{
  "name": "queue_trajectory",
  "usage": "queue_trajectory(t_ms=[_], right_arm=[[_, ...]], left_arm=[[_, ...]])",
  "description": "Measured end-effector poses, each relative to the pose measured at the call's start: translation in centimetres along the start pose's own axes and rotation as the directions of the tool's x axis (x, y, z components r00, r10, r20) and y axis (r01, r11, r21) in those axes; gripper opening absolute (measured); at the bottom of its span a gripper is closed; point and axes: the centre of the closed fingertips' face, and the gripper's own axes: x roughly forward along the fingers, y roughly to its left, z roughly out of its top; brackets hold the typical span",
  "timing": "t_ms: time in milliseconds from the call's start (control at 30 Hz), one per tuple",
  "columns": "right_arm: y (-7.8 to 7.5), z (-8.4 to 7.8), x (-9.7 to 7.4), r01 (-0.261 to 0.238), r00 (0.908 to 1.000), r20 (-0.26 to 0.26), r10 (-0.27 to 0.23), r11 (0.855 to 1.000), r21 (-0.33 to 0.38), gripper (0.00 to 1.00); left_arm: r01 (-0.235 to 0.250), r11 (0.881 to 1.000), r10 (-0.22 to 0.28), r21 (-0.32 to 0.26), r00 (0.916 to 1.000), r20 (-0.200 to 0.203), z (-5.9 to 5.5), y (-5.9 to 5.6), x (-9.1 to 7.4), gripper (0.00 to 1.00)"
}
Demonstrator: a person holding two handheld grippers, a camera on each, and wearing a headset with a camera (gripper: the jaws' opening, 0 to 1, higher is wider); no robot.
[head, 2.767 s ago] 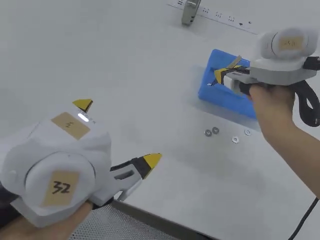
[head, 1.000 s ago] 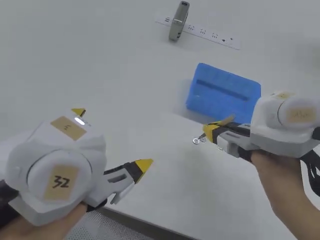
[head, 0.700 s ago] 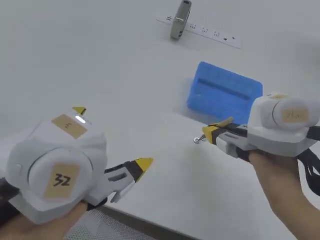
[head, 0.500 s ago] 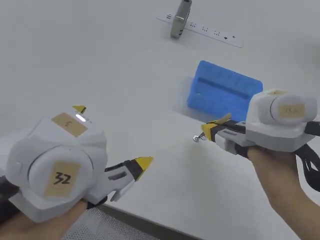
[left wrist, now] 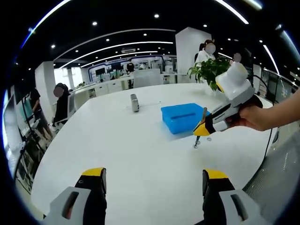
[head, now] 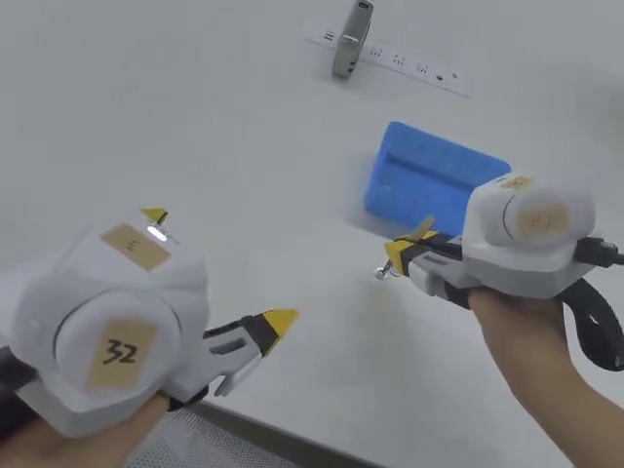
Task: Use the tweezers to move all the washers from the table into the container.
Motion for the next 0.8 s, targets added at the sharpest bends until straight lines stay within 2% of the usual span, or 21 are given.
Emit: queue_trajectory(t_ms=[167,400,567,733,800], right_arm=[[-0.1,0.1,-0.2,-0.002,0.9999,-0.012,0.002,1.0,0.008,0.02],[0.0,1.5,-1.8,-0.015,0.9998,0.016,0.015,1.0,-0.005,0.02],[0.0,2.5,-2.7,-0.033,0.9992,0.023,0.034,0.999,-0.018,0.02],[-0.6,3.7,-3.3,-0.022,0.999,0.037,0.024,0.998,-0.052,0.02],[-1.3,4.8,-3.8,-0.007,0.9983,0.057,0.011,0.998,-0.064,0.02]], left_arm=[[0.002,1.0,-0.002,0.0,1.0,-0.004,-0.1,0.0,0.0,0.86],[0.0,1.0,0.0,-0.013,0.9999,0.011,0.1,0.1,0.0,0.87],[-0.002,1.0,0.002,-0.013,1.0,0.003,0.0,0.1,0.0,0.87],[0.006,1.0,-0.006,-0.012,1.0,0.006,0.1,0.0,0.0,0.87],[0.01,1.0,-0.01,-0.012,0.9999,0.004,0.0,-0.1,0.1,0.87]])
